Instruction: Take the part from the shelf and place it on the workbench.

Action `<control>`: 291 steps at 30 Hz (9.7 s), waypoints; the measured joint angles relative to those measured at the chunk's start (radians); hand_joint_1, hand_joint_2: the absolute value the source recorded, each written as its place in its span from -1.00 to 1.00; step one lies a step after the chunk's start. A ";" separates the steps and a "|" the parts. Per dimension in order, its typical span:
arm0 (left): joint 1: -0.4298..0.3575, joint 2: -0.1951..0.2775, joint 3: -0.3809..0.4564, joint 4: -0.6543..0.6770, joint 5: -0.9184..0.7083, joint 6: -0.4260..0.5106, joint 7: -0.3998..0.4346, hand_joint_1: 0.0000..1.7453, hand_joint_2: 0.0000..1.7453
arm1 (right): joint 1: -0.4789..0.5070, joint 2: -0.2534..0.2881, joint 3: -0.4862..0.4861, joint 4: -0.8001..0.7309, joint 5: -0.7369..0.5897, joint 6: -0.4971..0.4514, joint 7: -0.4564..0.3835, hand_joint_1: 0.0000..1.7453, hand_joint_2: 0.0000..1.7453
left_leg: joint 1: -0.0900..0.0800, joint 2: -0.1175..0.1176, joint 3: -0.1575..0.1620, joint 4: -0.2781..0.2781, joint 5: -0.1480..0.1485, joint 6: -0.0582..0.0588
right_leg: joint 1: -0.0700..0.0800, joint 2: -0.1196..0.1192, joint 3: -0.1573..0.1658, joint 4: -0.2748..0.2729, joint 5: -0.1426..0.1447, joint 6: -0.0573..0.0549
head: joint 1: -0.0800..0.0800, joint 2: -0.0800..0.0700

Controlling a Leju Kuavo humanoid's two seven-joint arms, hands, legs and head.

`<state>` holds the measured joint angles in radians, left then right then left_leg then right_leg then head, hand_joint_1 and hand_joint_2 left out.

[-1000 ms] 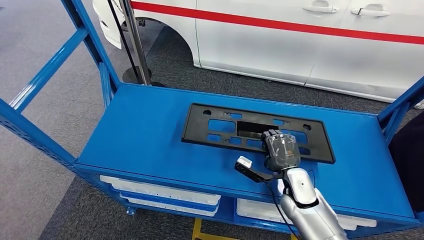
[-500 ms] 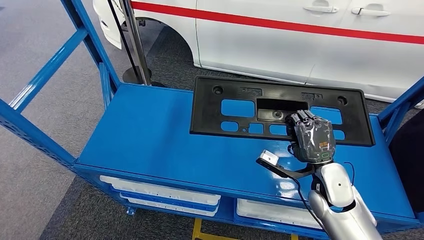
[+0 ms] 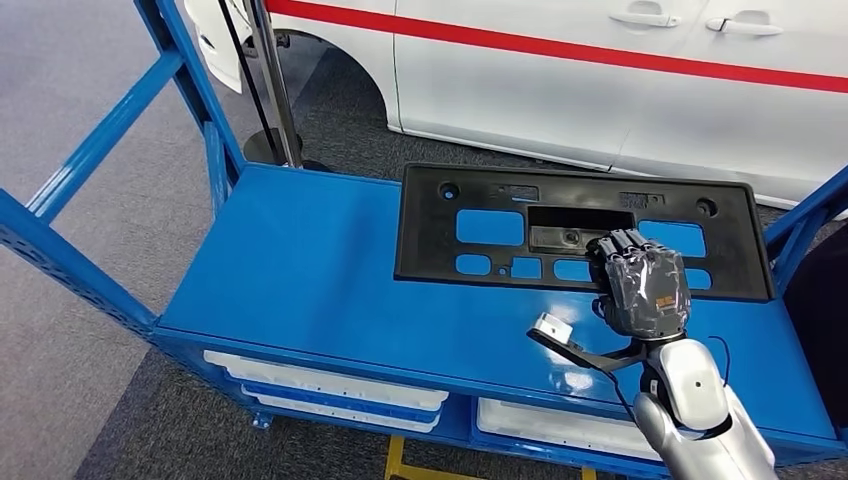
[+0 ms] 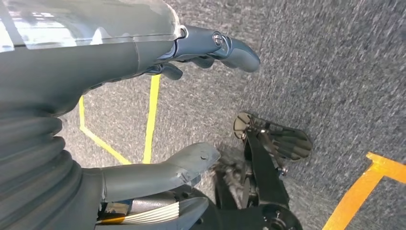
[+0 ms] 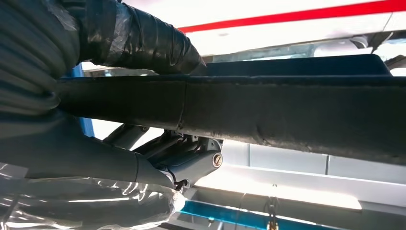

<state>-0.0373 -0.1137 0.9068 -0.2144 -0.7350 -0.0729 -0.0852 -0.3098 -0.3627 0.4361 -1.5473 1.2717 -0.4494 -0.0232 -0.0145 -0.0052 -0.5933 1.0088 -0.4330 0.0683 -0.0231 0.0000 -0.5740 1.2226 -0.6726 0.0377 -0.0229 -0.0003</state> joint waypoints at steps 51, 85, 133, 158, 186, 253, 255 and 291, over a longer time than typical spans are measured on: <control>-0.005 0.058 0.068 0.002 0.000 -0.029 0.041 -1.00 1.00 | 0.072 0.067 -0.006 -0.018 -0.053 0.026 -0.033 1.00 1.00 | 0.036 0.001 0.015 0.157 -0.068 -0.102 | 0.009 -0.024 -0.064 -0.192 0.252 -0.057 | -0.004 0.000; -0.011 0.066 0.086 0.003 -0.010 -0.044 0.016 -1.00 1.00 | 0.049 0.078 0.029 -0.009 -0.054 0.048 -0.013 1.00 1.00 | 0.035 0.001 0.103 0.034 -0.096 -0.096 | 0.007 -0.018 -0.087 -0.175 0.265 -0.041 | -0.004 0.000; -0.006 0.055 0.186 0.004 0.085 -0.377 -0.289 -1.00 1.00 | 0.539 -0.156 -0.378 -0.313 -0.312 0.082 -0.147 1.00 1.00 | 0.027 0.122 0.068 0.001 -0.060 -0.069 | 0.003 -0.027 0.004 -0.193 0.187 -0.024 | -0.004 0.000; 0.002 0.028 0.144 0.007 -0.053 0.055 -0.048 -1.00 1.00 | 0.638 -0.112 -0.406 -0.325 -0.286 0.018 -0.134 1.00 1.00 | 0.025 0.073 0.081 -0.017 -0.059 -0.029 | -0.010 -0.017 -0.098 -0.035 0.161 0.014 | 0.000 0.000; -0.007 0.073 0.223 0.007 -0.060 0.060 0.010 -1.00 1.00 | 0.395 0.049 -0.195 -0.210 -0.140 0.084 -0.073 1.00 1.00 | 0.025 0.037 0.065 -0.004 -0.058 -0.033 | 0.002 0.005 -0.174 0.082 0.100 -0.004 | 0.001 0.000; 0.013 0.036 0.104 0.007 -0.246 0.010 0.044 -1.00 1.00 | 0.414 0.054 -0.212 -0.200 -0.108 0.073 -0.045 1.00 1.00 | 0.018 0.105 0.070 -0.003 -0.071 -0.047 | 0.027 -0.073 -0.020 -0.194 0.215 -0.027 | 0.005 0.000; 0.010 0.035 0.108 0.007 -0.241 0.011 0.049 -1.00 1.00 | 0.414 0.053 -0.214 -0.202 -0.110 0.079 -0.045 1.00 1.00 | 0.017 0.125 0.078 -0.006 -0.076 -0.058 | 0.032 -0.055 -0.021 -0.200 0.213 -0.039 | 0.005 0.000; -0.003 0.039 0.126 0.007 -0.299 0.006 0.069 -1.00 1.00 | 0.744 -0.053 -0.472 -0.397 -0.315 0.036 -0.168 1.00 1.00 | 0.027 0.020 0.008 0.211 -0.224 -0.074 | 0.012 0.019 -0.010 -0.207 0.215 -0.058 | 0.003 0.000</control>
<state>-0.0399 -0.0752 1.0325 -0.2071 -1.0335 -0.0670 -0.0157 0.4343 -0.4155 -0.0360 -1.9443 0.9565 -0.4129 -0.1911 0.0123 0.0145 -0.5857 1.2197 -0.6571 -0.0060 -0.0106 0.0185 -0.5840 1.0159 -0.4576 -0.0201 -0.0203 -0.0003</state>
